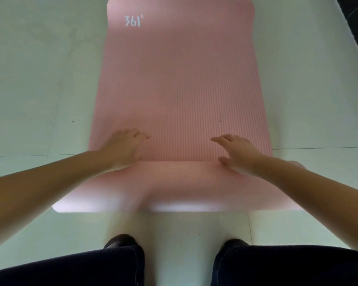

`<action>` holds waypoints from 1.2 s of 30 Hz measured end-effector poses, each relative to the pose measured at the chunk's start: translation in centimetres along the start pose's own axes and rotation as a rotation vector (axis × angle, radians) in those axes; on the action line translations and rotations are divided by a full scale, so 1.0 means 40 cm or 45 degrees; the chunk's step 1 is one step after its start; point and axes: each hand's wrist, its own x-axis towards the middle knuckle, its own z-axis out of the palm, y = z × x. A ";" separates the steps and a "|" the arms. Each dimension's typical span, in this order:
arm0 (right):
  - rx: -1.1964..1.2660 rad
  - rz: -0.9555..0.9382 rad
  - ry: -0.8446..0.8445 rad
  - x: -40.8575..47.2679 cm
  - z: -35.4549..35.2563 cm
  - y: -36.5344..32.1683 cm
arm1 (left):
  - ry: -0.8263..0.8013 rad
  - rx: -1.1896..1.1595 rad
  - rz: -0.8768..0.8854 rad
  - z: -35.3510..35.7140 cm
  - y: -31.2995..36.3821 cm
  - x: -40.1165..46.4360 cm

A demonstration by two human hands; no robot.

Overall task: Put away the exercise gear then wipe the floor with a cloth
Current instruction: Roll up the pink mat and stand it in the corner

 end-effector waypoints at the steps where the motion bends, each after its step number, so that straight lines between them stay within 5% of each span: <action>1: -0.037 -0.053 0.163 -0.001 0.000 -0.003 | 0.089 -0.036 0.075 -0.002 0.018 -0.007; 4: -0.035 -0.254 0.438 -0.021 0.027 -0.039 | 0.249 0.070 0.287 0.038 0.082 -0.057; 10: -0.243 -0.396 0.396 -0.036 0.088 -0.073 | 0.071 0.465 0.250 0.100 0.136 -0.085; 19: -0.485 -0.290 0.193 -0.031 0.093 -0.075 | -0.274 0.171 0.085 -0.005 0.068 0.054; 25: -0.351 -0.211 0.144 0.019 0.018 -0.044 | 0.458 0.253 0.195 0.009 0.053 0.035; 30: -0.562 -0.167 -0.035 0.035 0.016 -0.052 | -0.102 0.419 0.012 0.068 0.067 0.005; 36: -0.436 -0.261 0.100 0.075 -0.034 -0.033 | -0.021 0.400 0.069 0.018 0.048 0.039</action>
